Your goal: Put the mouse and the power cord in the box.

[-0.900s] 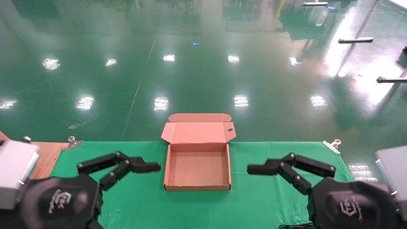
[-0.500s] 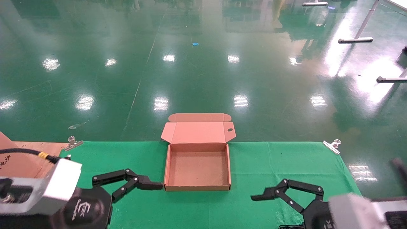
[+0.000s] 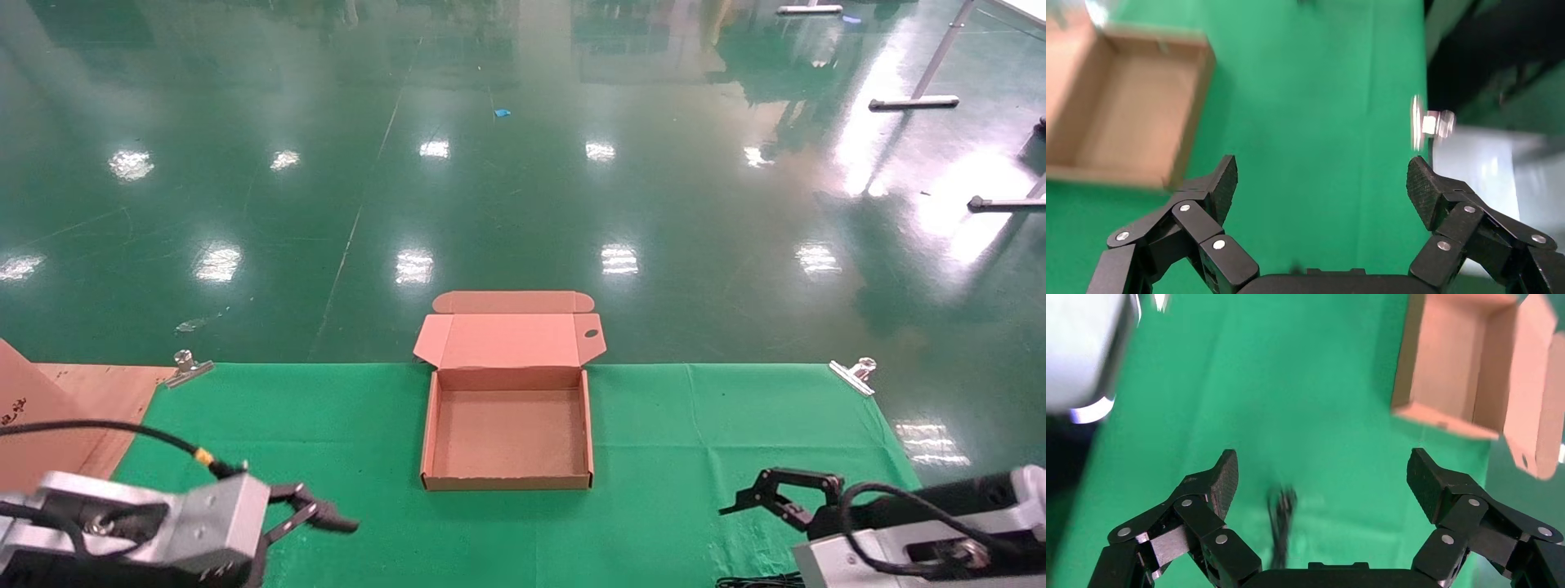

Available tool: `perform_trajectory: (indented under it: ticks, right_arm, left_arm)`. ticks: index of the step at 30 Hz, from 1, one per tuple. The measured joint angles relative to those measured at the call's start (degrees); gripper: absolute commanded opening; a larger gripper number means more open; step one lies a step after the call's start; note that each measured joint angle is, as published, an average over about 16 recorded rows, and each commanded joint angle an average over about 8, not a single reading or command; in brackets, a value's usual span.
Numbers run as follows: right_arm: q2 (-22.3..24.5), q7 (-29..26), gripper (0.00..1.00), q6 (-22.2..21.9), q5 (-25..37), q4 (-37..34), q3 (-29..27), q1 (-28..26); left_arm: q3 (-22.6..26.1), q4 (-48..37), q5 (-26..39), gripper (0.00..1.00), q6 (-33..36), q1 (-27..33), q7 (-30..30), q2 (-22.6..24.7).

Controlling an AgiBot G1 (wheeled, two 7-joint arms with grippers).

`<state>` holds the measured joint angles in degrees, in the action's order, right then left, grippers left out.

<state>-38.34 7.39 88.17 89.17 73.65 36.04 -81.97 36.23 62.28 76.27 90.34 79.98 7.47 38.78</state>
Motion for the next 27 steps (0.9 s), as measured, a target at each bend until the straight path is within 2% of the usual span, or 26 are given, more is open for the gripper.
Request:
perform_trajectory:
  ticks: [6,12,27]
  right_arm:
    - [-3.0,3.7,1.00,-1.2,9.6,-1.5,3.9,-2.2]
    - [-6.0,6.6,1.00,-3.1,16.4,-4.1,7.0,-2.4]
    - [-11.1,14.0,1.00,-10.1,23.2,-17.2,10.6,0.2]
  left_arm:
    - [5.7,-5.3,8.0,1.00,-0.6,3.9,-3.5,2.1]
    - [9.8,-11.0,14.1,1.00,-1.8,6.3,-7.3,5.0]
    - [14.9,-21.0,23.5,1.00,-7.4,6.3,-14.9,11.6]
